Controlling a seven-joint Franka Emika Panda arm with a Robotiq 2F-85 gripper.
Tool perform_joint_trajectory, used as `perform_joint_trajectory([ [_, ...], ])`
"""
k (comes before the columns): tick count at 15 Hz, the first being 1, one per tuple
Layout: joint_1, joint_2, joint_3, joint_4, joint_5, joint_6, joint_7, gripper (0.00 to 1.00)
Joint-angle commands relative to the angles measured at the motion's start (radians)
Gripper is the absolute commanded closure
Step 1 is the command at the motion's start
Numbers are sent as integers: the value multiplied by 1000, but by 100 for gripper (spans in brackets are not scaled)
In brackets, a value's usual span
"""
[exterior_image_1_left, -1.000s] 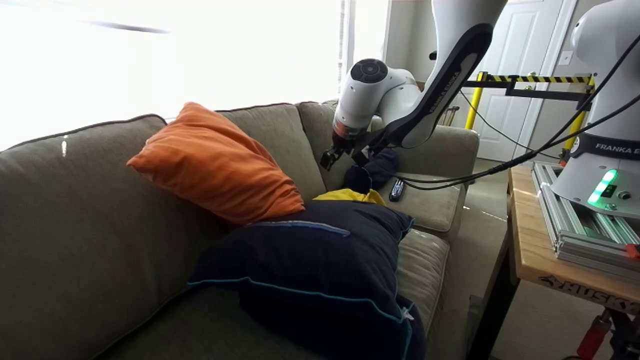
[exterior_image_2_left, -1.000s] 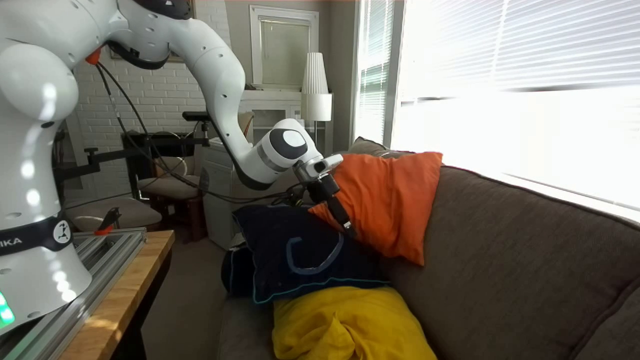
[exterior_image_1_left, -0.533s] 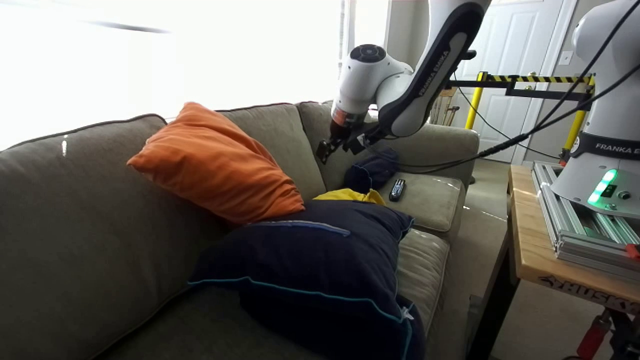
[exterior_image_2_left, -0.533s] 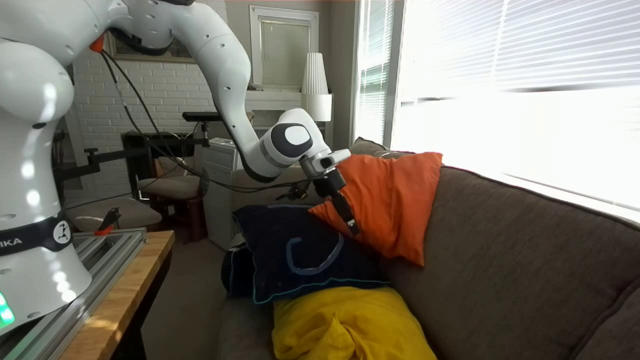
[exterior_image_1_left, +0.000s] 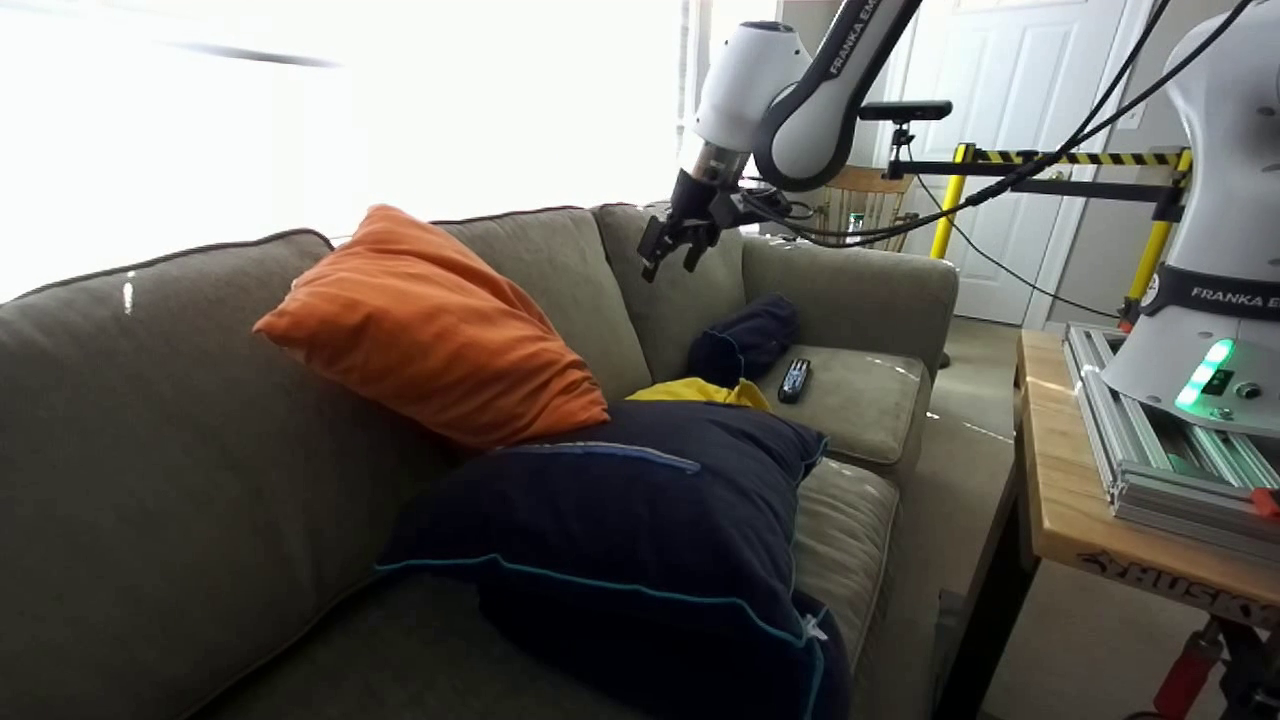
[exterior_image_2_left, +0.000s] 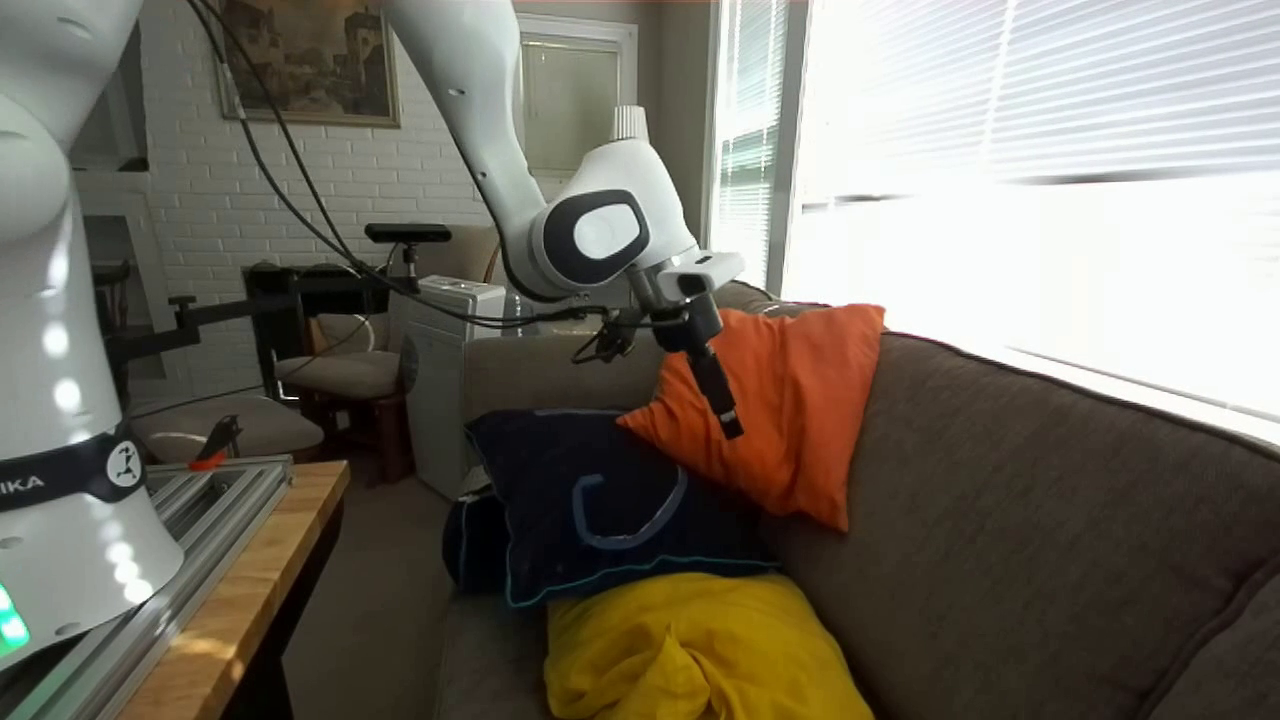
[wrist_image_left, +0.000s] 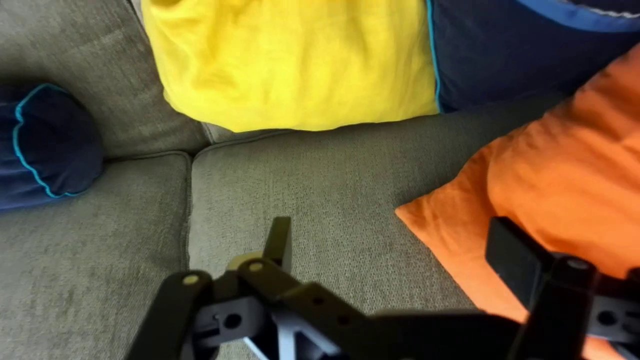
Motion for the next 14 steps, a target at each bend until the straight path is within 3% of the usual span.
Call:
perform_joint_trajectory([
  [1,-230,-128,273,-110,207,0,-244,0],
  [3,-360,-137,429,-104,371,-63,-377,0],
  [5,-520,-70,587,-59,534,-120,-508,0],
  [7,-636,-29,643,-47,531,-190,-475,0],
  [8,-559,-75,606,-78,461,-137,-424,0],
  [11,-644,-39,636,-71,477,-166,-440,0],
  [14,-613,-15,600,-55,426,-171,-419,0],
])
